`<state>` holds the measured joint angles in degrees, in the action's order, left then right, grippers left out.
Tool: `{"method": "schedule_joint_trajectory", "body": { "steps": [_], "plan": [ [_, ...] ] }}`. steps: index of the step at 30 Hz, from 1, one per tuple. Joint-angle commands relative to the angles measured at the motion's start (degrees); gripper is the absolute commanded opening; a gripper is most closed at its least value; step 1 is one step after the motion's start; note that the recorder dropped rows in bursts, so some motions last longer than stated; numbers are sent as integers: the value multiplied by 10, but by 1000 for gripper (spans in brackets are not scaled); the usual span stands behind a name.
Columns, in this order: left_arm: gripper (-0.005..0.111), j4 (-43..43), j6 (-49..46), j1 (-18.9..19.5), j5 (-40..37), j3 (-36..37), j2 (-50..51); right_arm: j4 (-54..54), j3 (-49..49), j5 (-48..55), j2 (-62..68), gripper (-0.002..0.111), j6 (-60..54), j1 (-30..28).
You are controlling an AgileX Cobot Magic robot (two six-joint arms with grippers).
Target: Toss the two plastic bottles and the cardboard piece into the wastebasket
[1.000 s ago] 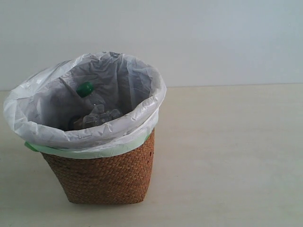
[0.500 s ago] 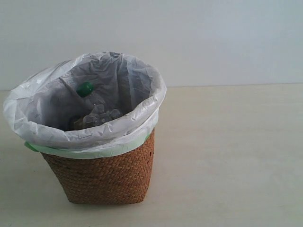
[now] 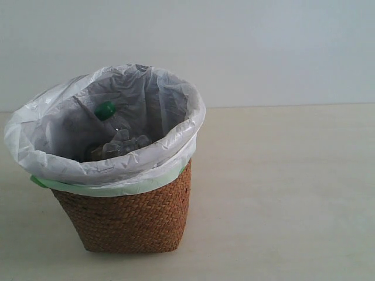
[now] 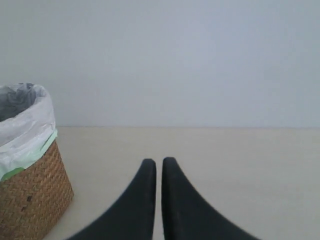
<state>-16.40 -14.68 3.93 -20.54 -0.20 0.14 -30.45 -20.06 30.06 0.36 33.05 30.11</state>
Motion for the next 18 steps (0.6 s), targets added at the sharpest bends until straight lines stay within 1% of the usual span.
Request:
{"method": "schedule_joint_trajectory", "body": {
  "steps": [1,3,5,7,10,14,18],
  "plan": [
    [4,2,-3,2,0,2,-1,-50,123,-202,-4,0,-2,-25],
    [4,2,-3,2,0,2,-1,-46,166,-263,-4,0,2,-46],
    [4,2,-3,2,0,2,-1,-45,195,-297,-4,0,31,-68],
    [4,2,-3,2,0,2,-1,-43,201,-323,-4,0,99,-91],
    [4,2,-3,2,0,2,-1,-38,201,-317,-4,0,220,-108],
    [4,2,-3,2,0,2,-1,-38,201,-322,-4,0,192,-108],
    [4,2,-3,2,0,2,-1,-38,201,-280,-4,0,172,-108]
  ]
}}
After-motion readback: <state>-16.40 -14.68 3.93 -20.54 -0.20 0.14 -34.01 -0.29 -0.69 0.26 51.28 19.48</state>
